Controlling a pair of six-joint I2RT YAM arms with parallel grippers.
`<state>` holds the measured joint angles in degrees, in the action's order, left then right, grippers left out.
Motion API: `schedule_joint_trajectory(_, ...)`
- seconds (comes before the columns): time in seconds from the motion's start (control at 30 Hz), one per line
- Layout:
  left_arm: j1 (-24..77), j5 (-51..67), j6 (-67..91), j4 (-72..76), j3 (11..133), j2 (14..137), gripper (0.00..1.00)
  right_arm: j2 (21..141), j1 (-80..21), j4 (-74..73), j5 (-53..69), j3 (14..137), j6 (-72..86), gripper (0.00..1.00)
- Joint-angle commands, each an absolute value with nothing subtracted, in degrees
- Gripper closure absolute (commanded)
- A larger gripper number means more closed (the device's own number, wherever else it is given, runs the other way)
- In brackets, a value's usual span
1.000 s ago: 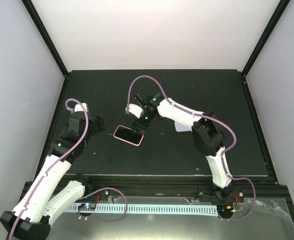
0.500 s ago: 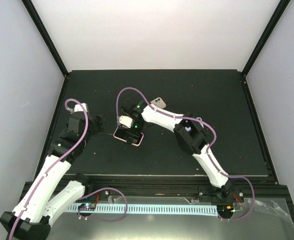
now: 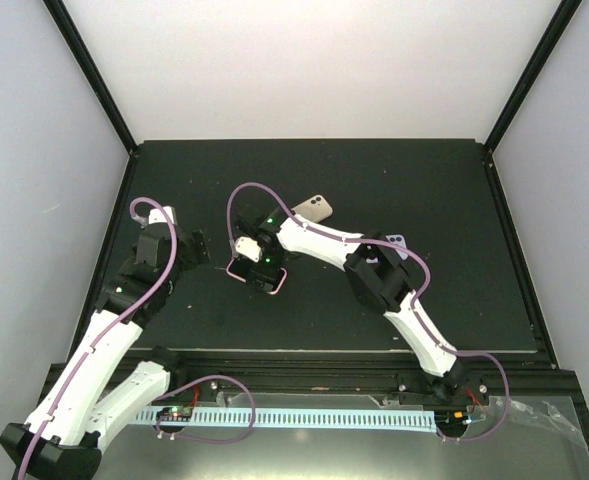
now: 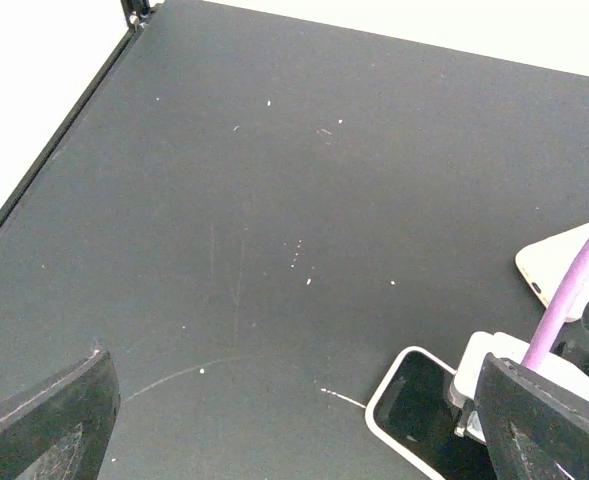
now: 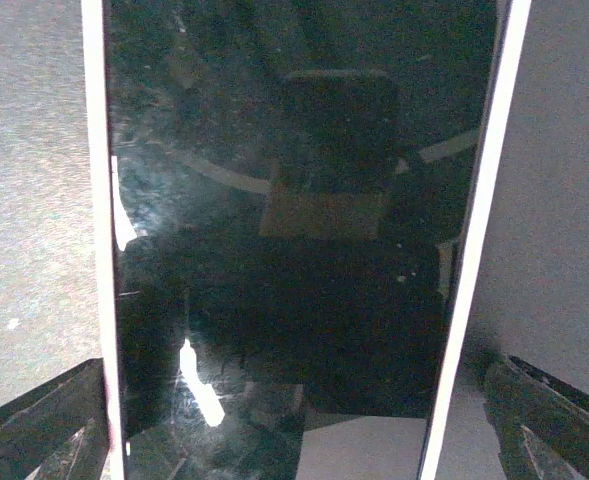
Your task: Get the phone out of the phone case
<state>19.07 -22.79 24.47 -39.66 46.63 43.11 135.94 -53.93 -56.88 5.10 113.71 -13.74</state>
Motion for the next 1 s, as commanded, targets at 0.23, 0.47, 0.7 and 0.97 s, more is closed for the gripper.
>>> schedule_joint_trajectory(0.23, 17.7, -23.2, 25.4, -40.0, 47.5, 43.2, 0.01, 137.0, -54.7, -55.9, -3.7, 110.6, -7.4, 0.19)
schedule_joint_trajectory(0.47, 17.6, -20.8, 26.1, -39.2, 47.5, 43.5, 0.01, 120.7, -52.7, -47.4, 2.7, 96.0, -8.6, 0.40)
schedule_joint_trajectory(0.7, 17.4, -4.5, 27.9, -35.2, 47.6, 44.8, 0.05, 101.5, -47.3, -40.5, 10.4, 80.2, -9.7, 0.47)
schedule_joint_trajectory(0.97, 17.8, 19.7, 41.7, -9.0, 33.2, 47.4, 0.16, 89.7, -40.4, -35.5, 15.5, 69.9, -8.0, 0.51)
